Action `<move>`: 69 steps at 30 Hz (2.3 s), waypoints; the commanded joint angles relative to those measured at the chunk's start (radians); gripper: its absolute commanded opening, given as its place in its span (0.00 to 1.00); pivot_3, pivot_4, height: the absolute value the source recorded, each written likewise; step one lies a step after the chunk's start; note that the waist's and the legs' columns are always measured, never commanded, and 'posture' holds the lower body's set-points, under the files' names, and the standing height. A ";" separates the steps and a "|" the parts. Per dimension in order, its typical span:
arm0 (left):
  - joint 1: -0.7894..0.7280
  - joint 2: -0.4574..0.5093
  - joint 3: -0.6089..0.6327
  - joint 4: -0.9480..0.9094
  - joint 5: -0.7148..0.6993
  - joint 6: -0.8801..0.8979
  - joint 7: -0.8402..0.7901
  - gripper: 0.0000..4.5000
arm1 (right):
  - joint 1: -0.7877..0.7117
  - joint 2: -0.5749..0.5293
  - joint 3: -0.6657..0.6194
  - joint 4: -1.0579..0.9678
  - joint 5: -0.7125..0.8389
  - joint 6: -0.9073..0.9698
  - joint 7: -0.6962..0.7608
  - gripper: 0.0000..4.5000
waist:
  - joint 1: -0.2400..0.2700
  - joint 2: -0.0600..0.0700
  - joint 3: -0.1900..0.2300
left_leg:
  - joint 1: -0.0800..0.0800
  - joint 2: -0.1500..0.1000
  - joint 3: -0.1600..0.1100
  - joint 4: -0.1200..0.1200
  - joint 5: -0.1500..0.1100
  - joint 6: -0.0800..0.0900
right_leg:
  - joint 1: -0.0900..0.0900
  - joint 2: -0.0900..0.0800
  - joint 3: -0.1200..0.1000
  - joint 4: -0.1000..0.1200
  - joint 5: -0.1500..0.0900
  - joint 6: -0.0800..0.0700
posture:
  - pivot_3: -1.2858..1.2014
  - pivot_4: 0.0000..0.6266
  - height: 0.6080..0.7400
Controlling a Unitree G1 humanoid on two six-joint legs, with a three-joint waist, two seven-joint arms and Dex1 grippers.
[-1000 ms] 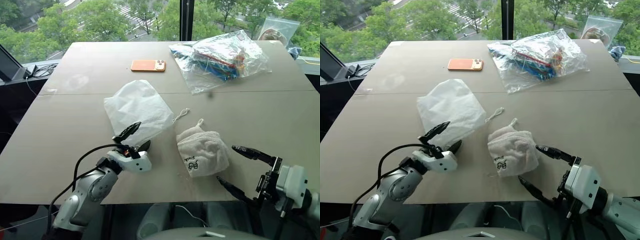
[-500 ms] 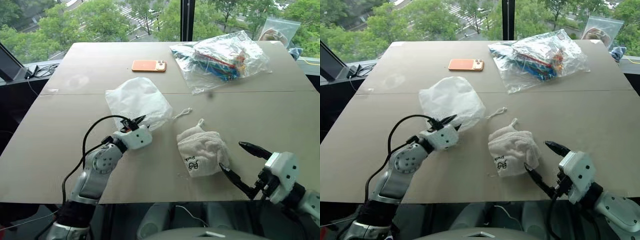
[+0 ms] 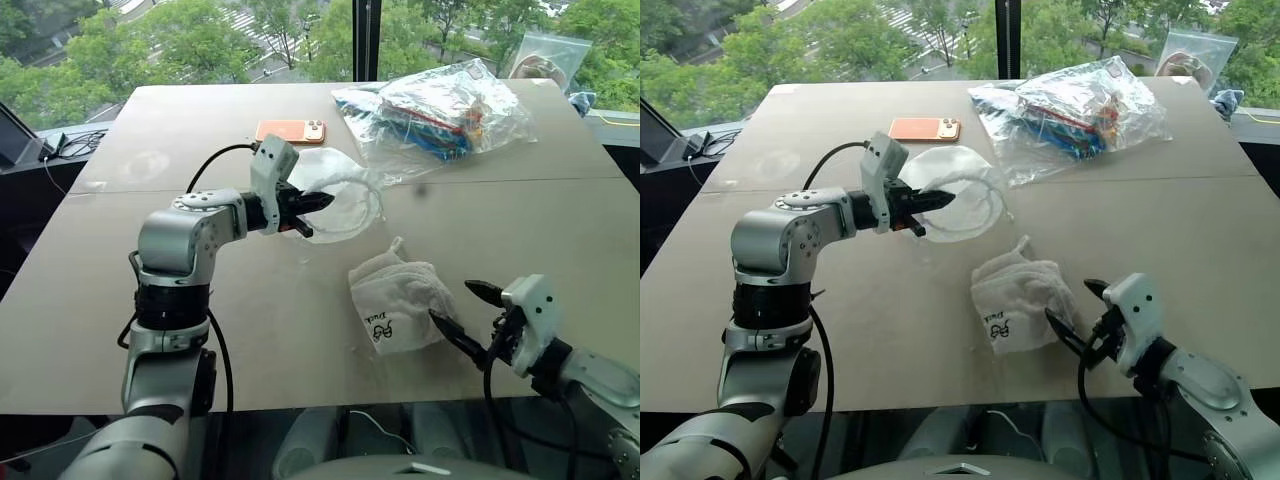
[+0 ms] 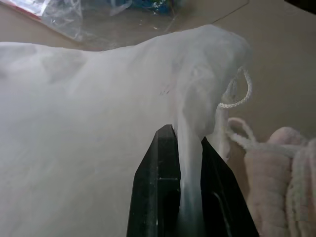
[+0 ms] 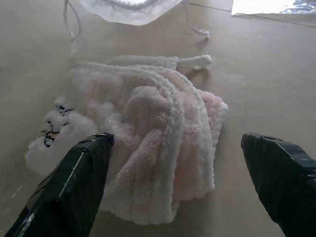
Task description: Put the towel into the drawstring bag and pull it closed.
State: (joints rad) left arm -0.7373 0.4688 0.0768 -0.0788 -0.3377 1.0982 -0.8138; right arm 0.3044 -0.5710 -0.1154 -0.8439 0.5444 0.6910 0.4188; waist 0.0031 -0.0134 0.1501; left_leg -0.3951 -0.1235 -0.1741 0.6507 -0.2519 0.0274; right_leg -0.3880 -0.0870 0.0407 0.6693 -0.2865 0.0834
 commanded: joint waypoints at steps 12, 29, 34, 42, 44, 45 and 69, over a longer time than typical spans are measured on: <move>0.007 0.022 -0.013 -0.053 -0.066 0.025 0.098 0.02 | -0.293 0.078 0.088 0.204 0.193 0.293 -0.024 1.00 | -0.015 0.000 0.000 | -0.001 0.000 0.001 0.000 0.000 0.000 | -0.003 -0.002 0.003 0.004 0.000 0.000 | 0.52 0.24 1.00; 0.068 0.073 -0.037 -0.204 -0.130 0.122 0.191 0.00 | -0.559 0.029 0.626 0.620 -0.196 0.136 0.215 0.72 | -0.066 -0.013 -0.010 | 0.034 0.010 0.008 -0.010 -0.003 -0.001 | 0.019 0.007 0.010 0.006 -0.001 0.001 | 0.52 0.24 1.00; 0.056 0.053 -0.051 -0.176 -0.126 0.092 0.216 0.00 | -0.528 -0.002 0.602 0.557 -0.270 -0.013 0.260 0.20 | -0.058 -0.013 -0.011 | 0.033 0.012 0.008 -0.011 -0.004 -0.004 | 0.018 0.008 0.009 0.004 0.001 -0.003 | 0.52 0.24 1.00; 0.026 0.038 -0.075 -0.077 -0.113 -0.017 0.201 0.00 | -0.498 0.063 0.445 0.375 -0.138 -0.080 0.304 0.00 | -0.040 -0.012 -0.009 | 0.011 0.012 0.006 -0.006 -0.002 -0.010 | 0.000 0.008 0.008 0.004 0.002 -0.005 | 0.52 0.24 1.00; 0.039 0.050 -0.105 -0.090 -0.106 -0.044 0.184 0.00 | -0.523 0.118 0.400 0.371 -0.076 -0.027 0.271 0.00 | -0.039 -0.012 -0.009 | 0.005 0.011 0.006 -0.003 -0.002 -0.010 | -0.005 0.008 0.008 0.006 0.002 -0.005 | 0.52 0.24 1.00; 0.045 0.055 -0.115 -0.098 -0.109 -0.052 0.173 0.00 | -0.536 0.146 0.383 0.377 -0.054 -0.007 0.257 0.00 | -0.040 -0.012 -0.009 | 0.001 0.011 0.005 -0.001 -0.002 -0.010 | -0.009 0.008 0.007 0.007 0.002 -0.005 | 0.52 0.24 1.00; 0.181 0.183 -0.150 -0.258 -0.144 -0.068 0.102 0.00 | -0.609 0.312 0.230 0.534 -0.040 0.094 0.022 0.00 | -0.020 -0.004 -0.003 | -0.002 0.010 0.004 0.000 -0.002 -0.009 | -0.013 0.007 0.006 0.008 0.003 -0.005 | 0.52 0.24 1.00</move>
State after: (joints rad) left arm -0.5515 0.6396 -0.0888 -0.2893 -0.4637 1.0237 -0.7030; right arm -0.2841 -0.2623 0.1339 -0.3230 0.5291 0.8071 0.4681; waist -0.0166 -0.0173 0.1469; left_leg -0.3973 -0.1139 -0.1695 0.6503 -0.2536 0.0179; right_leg -0.4008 -0.0797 0.0472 0.6776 -0.2838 0.0779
